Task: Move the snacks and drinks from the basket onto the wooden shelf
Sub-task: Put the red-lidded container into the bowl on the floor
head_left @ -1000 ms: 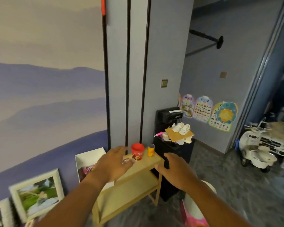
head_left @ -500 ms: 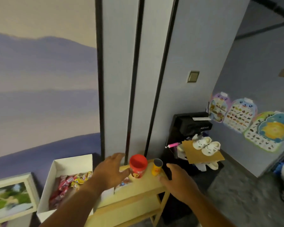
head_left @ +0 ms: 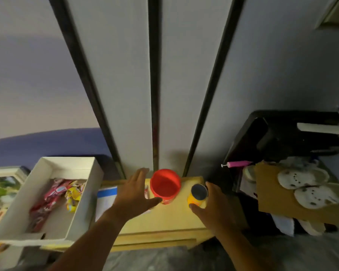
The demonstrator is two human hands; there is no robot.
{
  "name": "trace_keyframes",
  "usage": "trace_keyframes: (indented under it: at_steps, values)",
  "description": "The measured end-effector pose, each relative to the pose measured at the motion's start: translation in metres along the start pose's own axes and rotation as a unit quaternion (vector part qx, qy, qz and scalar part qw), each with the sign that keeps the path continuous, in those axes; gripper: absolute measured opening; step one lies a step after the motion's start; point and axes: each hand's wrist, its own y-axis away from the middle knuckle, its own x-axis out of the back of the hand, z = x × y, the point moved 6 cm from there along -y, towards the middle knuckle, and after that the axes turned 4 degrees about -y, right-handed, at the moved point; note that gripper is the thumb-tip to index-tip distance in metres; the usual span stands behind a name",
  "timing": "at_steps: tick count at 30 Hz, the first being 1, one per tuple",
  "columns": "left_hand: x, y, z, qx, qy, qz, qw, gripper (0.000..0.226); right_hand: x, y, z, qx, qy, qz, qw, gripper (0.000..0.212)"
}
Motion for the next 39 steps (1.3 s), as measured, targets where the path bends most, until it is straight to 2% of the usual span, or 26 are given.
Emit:
trace_keyframes:
  at_steps: [3,7,10,15,19,21,24,30,34,39]
  values:
    - [-0.040,-0.027,-0.015,-0.013,-0.022,0.015,1.000,0.121,-0.035,-0.027,0.033,-0.009,-0.014,-0.001,1.000,0.107]
    - [-0.091,-0.062,-0.030,-0.023,0.042,-0.015,0.999,0.140,-0.077,-0.052,0.072,-0.032,-0.045,-0.002,0.998,0.109]
    - [-0.122,-0.077,-0.033,-0.039,0.098,-0.036,0.994,0.141,-0.094,-0.064,0.094,-0.038,-0.068,0.027,0.997,0.101]
    - [-0.137,-0.082,-0.020,-0.065,0.158,0.007,0.985,0.123,-0.096,-0.072,0.103,-0.047,-0.113,0.088,0.989,0.078]
    - [-0.134,-0.069,0.000,-0.055,0.180,0.012,0.982,0.127,-0.085,-0.057,0.100,-0.070,-0.128,0.079,0.986,0.082]
    - [-0.127,-0.059,0.014,-0.060,0.191,0.001,0.980,0.130,-0.070,-0.032,0.103,-0.080,-0.139,0.091,0.983,0.086]
    - [-0.123,-0.035,0.046,-0.110,0.204,-0.056,0.971,0.134,-0.043,0.023,0.117,-0.093,-0.141,0.118,0.978,0.084]
    - [-0.161,0.038,0.151,-0.242,0.206,-0.175,0.932,0.135,0.009,0.152,0.184,-0.184,-0.157,0.190,0.951,0.054]
    - [-0.219,0.085,0.235,-0.342,0.172,-0.229,0.895,0.137,0.035,0.237,0.251,-0.253,-0.169,0.226,0.926,0.060]
    - [-0.325,0.123,0.307,-0.387,0.130,-0.280,0.869,0.134,0.036,0.295,0.368,-0.364,-0.169,0.264,0.877,0.080]
